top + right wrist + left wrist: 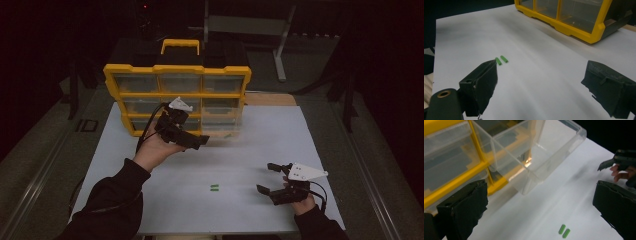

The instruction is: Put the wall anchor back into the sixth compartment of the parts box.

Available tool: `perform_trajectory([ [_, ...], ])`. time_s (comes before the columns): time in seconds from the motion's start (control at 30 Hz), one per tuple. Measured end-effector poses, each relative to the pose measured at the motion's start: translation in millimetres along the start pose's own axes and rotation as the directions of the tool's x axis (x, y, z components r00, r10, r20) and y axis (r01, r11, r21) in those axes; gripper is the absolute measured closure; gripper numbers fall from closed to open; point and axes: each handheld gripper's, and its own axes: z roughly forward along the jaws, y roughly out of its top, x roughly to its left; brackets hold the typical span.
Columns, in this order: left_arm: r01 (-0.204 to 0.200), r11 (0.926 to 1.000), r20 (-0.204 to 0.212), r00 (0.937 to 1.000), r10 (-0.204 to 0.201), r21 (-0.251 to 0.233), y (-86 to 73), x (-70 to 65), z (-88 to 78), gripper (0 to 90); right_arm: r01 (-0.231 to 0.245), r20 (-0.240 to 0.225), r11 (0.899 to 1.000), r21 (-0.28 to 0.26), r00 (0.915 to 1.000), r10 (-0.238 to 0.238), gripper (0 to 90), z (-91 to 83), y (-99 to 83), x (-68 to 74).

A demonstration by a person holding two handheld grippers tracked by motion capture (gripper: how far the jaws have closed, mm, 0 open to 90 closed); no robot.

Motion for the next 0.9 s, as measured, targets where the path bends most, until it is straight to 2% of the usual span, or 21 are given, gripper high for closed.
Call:
perform_trajectory([
  [0.3, 0.006, 1.0000, 0.009, 0.9999, -0.006, 0.000, -17.9, 0.6, 3.1, 0.0, 0.001, -0.002, 1.000, 0.006, 1.0000, -0.001, 12.0, 0.5, -0.1, 0.4],
  [0.53, 0.007, 1.0000, 0.050, 0.9987, -0.007, -0.006, -33.1, 1.0, 8.3, 0.0, -0.001, -0.003, 1.000, 0.006, 1.0000, 0.001, 12.0, 0.2, 0.1, 0.3],
  [0.9, -0.022, 0.9998, 0.086, 0.9960, 0.022, -0.003, -53.0, -3.5, 20.3, 0.0, -0.001, 0.000, 1.000, 0.004, 1.0000, 0.001, 12.0, -0.3, 0.3, 0.3],
])
